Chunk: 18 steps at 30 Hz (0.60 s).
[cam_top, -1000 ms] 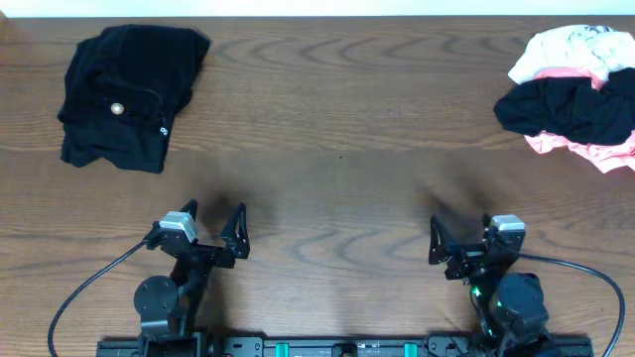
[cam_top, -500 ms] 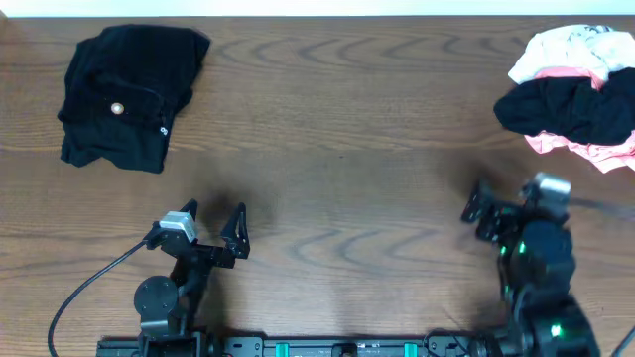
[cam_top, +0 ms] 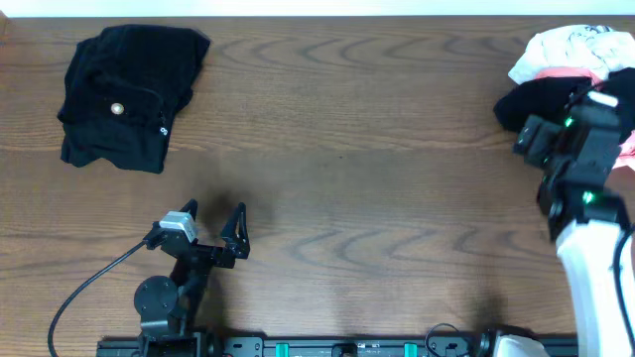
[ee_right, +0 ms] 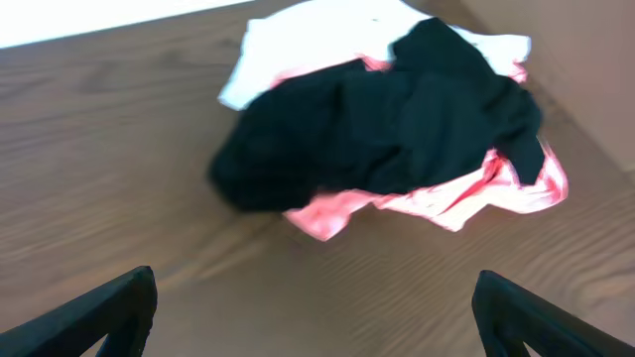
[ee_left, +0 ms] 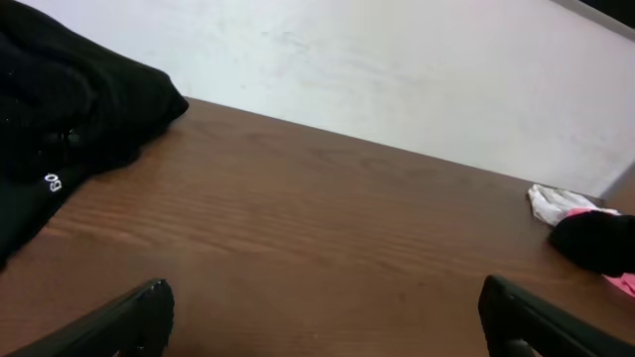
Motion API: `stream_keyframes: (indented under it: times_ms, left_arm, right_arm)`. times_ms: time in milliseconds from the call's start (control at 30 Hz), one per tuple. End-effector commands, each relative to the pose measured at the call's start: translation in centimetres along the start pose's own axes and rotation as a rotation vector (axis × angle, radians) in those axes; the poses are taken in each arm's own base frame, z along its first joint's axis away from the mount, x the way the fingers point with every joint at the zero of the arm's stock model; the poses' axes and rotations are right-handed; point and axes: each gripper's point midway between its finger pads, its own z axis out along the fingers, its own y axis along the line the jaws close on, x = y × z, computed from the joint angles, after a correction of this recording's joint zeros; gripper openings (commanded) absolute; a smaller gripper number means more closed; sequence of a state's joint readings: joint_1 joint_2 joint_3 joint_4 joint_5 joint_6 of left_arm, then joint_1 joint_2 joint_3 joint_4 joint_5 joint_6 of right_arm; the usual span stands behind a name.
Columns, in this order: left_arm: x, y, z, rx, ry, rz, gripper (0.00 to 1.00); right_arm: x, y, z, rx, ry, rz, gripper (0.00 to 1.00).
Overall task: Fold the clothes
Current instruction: 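Reach right gripper to the clothes pile and grasp the black garment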
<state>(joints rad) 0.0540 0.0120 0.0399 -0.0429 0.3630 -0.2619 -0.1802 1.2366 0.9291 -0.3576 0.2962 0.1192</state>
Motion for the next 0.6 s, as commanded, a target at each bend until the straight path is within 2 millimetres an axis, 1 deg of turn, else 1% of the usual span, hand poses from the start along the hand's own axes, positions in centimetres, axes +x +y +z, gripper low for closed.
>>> stream_keyframes:
  times_ms: [0,233,367,467,567]
  left_arm:
    - [1.5,0.3,0.2,0.004,0.036,-0.004,0.98]
    - [1.5,0.3,0.2,0.004,0.036,-0.004,0.98]
    - [1.5,0.3,0.2,0.004,0.036,-0.004,0.98]
    - [1.5,0.3,0.2,0.004,0.036,-0.004,0.98]
    - [1.5,0.3,0.2,0.004,0.036,-0.004,0.98]
  right_arm:
    - [-2.1,-2.0,1.9,0.061,-0.004,-0.006,0.99]
    - [-3.3,-5.7,6.2,0.096,0.015,0.055,0.99]
    - [-3.5,-6.5,8.8,0.025,-0.006,0.075,0.99]
    - [-3.4,-7.8,10.5,0.046,-0.019,0.094,0.99]
    - [-3.2,-8.7,12.1,0.061,-0.032,0.09,0.99]
